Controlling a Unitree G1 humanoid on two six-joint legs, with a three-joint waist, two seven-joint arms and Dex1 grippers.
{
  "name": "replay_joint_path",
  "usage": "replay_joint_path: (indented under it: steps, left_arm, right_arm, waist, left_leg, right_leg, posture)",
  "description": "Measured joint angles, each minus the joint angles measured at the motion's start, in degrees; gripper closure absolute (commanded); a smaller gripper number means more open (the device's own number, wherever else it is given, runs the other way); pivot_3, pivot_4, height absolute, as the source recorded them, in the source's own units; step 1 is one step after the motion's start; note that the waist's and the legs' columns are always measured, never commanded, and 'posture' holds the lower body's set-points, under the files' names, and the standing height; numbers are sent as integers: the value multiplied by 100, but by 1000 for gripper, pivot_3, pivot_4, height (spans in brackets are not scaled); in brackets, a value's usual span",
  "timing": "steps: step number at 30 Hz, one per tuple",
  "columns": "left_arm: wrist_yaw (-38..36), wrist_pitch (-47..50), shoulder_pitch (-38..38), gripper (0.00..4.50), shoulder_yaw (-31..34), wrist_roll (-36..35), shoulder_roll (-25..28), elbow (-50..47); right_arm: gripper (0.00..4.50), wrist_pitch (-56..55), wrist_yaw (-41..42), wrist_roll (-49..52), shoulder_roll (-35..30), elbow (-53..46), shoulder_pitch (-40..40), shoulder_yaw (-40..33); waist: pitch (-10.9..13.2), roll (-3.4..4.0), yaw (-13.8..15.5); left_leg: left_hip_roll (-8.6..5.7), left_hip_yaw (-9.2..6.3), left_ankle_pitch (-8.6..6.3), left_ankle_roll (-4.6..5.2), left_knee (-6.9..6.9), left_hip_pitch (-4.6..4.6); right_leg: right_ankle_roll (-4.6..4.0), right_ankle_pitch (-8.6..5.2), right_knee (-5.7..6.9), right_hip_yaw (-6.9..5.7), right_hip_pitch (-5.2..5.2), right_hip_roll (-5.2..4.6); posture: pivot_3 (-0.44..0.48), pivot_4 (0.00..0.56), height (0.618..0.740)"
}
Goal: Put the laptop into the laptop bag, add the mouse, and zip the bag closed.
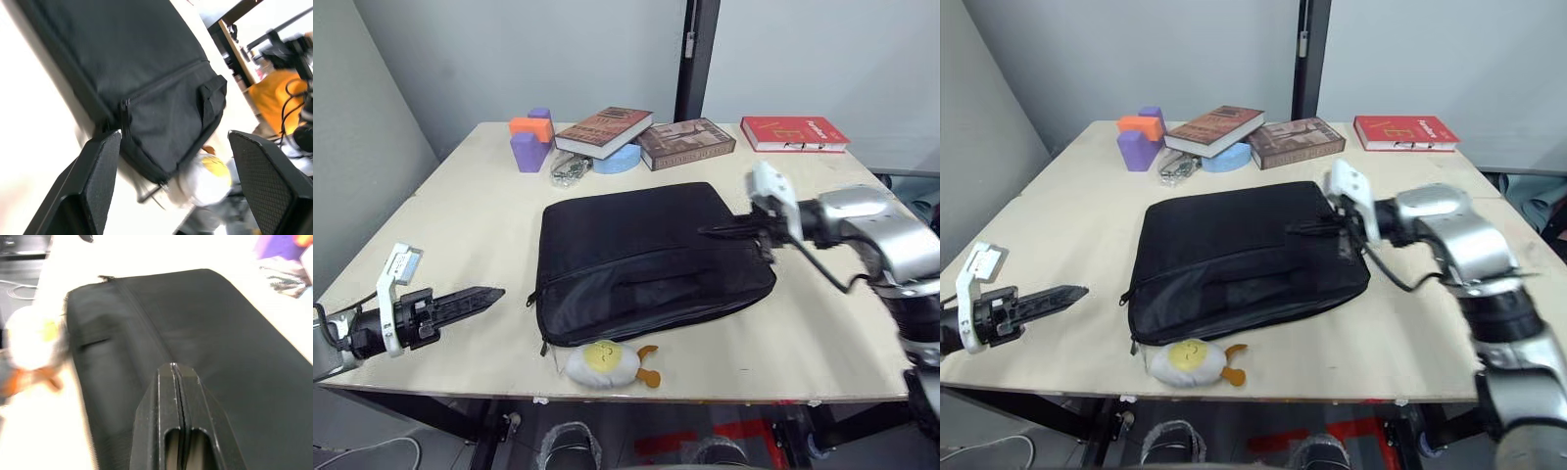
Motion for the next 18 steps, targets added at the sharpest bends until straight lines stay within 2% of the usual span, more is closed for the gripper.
replay_joint_path:
  steps: [3,6,9,14,18]
  left_arm:
    - [28,321,-126,844,-362,-37,-15,24]
    - [113,467,-460,844,-1004,154,-264,145]
    - [198,474,-917,844,-1504,410,-485,376]
    - [276,379,-1665,844,-1979,895,-852,1012]
    - [232,276,-1992,1979,-2196,1159,-1030,1268]
  right_arm:
    - [4500,378,157,665,-555,-559,551,-733]
    - [4500,680,115,1162,-796,-938,1050,-1261]
    - [4500,802,-117,1366,-830,-1135,1350,-1419]
    - [4500,922,-552,1713,-845,-1459,1614,-1637]
    - [4500,966,-789,1960,-920,-1675,1704,-1701]
  waist:
    - [-1,-2,20]
    - [-2,-2,23]
    - [-1,-2,11]
    - [-4,1,29]
    - [-5,0,92]
  left_leg:
    - [0,1,0,0,0,9]
    - [0,0,1,2,3,18]
    - [0,-2,5,9,12,23]
    - [-5,-1,7,11,17,25]
    - [-9,-1,7,12,24,18]
  right_leg:
    - [0,0,-2,1,12,-1]
    - [0,0,-1,2,21,-1]
    - [0,1,9,3,25,-1]
    - [0,1,11,7,31,-3]
    - [0,1,6,6,32,-8]
  posture:
    - [0,150,725]
    - [0,150,725]
    - [0,150,725]
    - [0,150,725]
    - [0,150,725]
